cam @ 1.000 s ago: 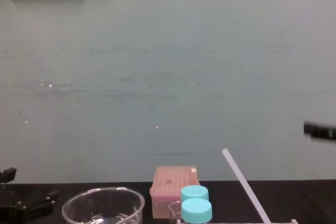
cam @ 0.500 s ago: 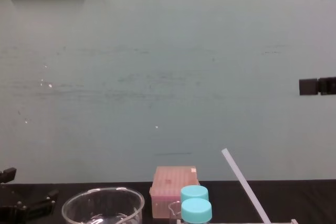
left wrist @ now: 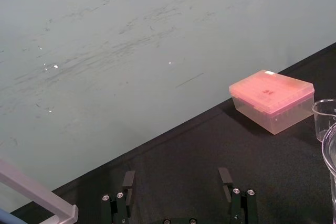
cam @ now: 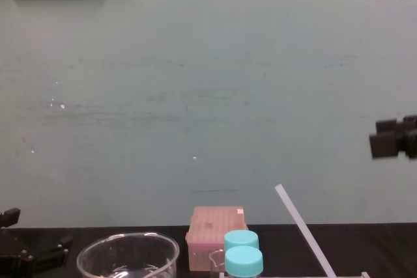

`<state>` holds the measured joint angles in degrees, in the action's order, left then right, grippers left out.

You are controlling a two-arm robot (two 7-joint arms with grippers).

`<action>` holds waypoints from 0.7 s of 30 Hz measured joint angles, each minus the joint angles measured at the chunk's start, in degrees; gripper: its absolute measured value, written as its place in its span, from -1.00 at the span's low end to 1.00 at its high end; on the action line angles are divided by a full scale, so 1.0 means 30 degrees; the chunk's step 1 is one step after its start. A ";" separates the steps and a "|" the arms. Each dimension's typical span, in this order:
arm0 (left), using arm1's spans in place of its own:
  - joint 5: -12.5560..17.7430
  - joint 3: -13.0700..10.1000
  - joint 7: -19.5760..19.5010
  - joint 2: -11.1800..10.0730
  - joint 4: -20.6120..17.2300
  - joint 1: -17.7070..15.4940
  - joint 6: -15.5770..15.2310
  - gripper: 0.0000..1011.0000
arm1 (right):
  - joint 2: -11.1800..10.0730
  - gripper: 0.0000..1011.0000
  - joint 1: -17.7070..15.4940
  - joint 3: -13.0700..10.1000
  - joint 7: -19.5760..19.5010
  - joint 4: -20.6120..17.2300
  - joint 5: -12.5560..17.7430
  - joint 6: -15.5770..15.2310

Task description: Pick up the stirring rod with one hand, then place it down.

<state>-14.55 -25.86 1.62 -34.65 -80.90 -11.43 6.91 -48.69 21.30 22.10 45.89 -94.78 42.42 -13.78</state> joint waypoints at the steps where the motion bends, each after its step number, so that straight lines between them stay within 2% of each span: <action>1: 0.0000 0.0000 0.0000 0.0000 0.0000 -0.0001 -0.0001 0.99 | -0.0018 0.98 0.0169 0.0317 0.0081 0.0065 -0.0184 -0.0118; 8: -0.0001 0.0001 0.0000 0.0000 0.0000 -0.0001 -0.0001 0.99 | 0.0040 0.98 0.0790 0.1604 0.0221 0.0265 -0.0915 -0.0564; 10: -0.0001 0.0000 0.0000 0.0000 0.0000 0.0000 -0.0001 0.99 | 0.0107 0.98 0.1180 0.2246 0.0392 0.0379 -0.1304 -0.0707; 14: 0.0000 0.0000 0.0000 0.0000 0.0001 0.0000 -0.0001 0.99 | 0.0176 0.98 0.1576 0.2817 0.0592 0.0527 -0.1638 -0.0805; 21: -0.0001 0.0000 0.0000 -0.0001 0.0000 0.0000 -0.0001 0.99 | 0.0645 0.98 0.2819 0.4162 0.0845 0.1205 -0.2559 -0.1160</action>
<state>-14.55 -25.86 1.62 -34.65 -80.90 -11.43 6.91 -46.75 29.76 34.59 48.42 -91.17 34.75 -17.26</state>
